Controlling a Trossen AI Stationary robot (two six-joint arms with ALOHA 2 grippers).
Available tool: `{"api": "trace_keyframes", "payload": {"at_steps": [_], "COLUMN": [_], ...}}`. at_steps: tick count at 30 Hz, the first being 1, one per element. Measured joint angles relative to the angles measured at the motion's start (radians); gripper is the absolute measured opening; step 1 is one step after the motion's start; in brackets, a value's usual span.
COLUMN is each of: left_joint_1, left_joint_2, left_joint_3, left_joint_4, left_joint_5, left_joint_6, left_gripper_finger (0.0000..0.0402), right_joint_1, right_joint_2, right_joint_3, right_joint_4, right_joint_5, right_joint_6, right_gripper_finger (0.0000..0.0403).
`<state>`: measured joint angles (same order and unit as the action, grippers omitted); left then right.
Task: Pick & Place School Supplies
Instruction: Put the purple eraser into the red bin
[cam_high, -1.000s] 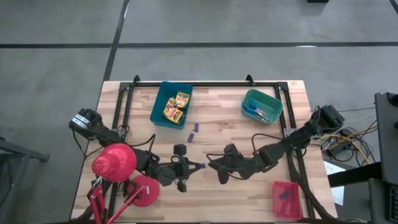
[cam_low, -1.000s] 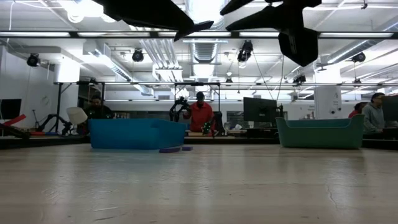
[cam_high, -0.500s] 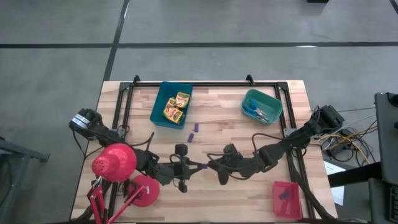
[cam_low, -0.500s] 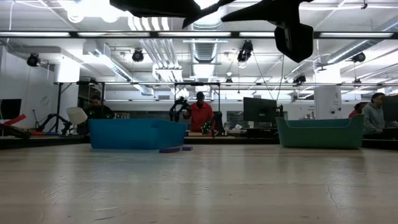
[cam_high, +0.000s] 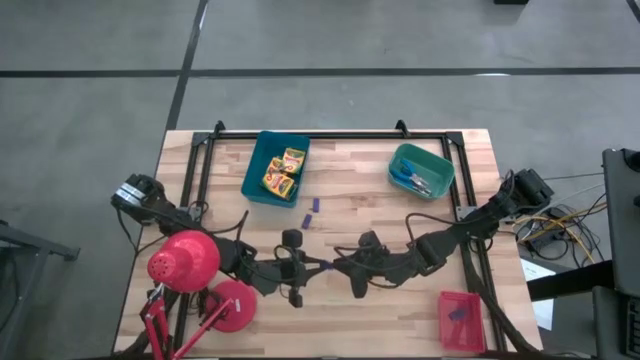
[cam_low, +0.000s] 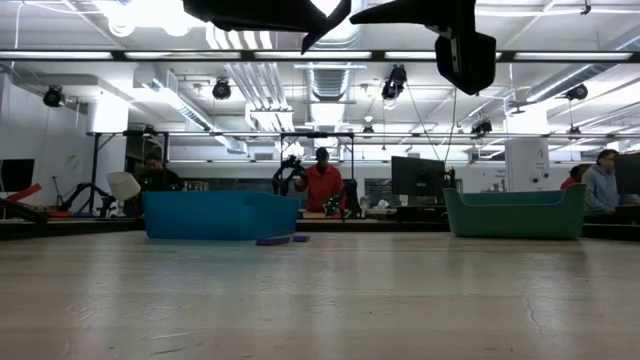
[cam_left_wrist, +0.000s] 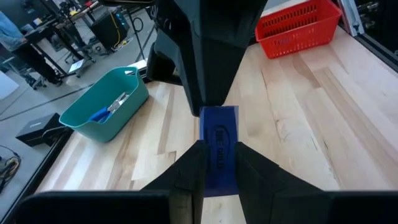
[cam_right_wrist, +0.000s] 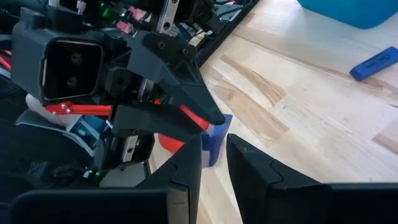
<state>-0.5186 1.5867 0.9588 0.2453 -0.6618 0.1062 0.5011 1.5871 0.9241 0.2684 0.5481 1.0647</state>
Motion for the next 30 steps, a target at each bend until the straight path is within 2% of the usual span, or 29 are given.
{"api": "trace_keyframes", "payload": {"at_steps": [13,19,30], "left_joint_1": [-0.005,0.001,0.002], "left_joint_2": [0.0,0.0,0.0], "left_joint_3": [0.0,0.0,0.0], "left_joint_4": [0.009,0.067,0.072], "left_joint_5": [-0.029,0.041,0.043], "left_joint_6": [0.0,0.03,0.032], "left_gripper_finger": [0.0078,0.0078,0.0078], "right_joint_1": [0.0,0.001,-0.004], "right_joint_2": [0.001,0.006,0.006], "right_joint_3": [0.0,0.0,0.0], "right_joint_4": [-0.003,-0.001,0.0], "right_joint_5": [-0.004,-0.002,0.001], "right_joint_6": [0.002,0.004,0.006], "right_gripper_finger": [0.0076,0.0068,0.007]}}
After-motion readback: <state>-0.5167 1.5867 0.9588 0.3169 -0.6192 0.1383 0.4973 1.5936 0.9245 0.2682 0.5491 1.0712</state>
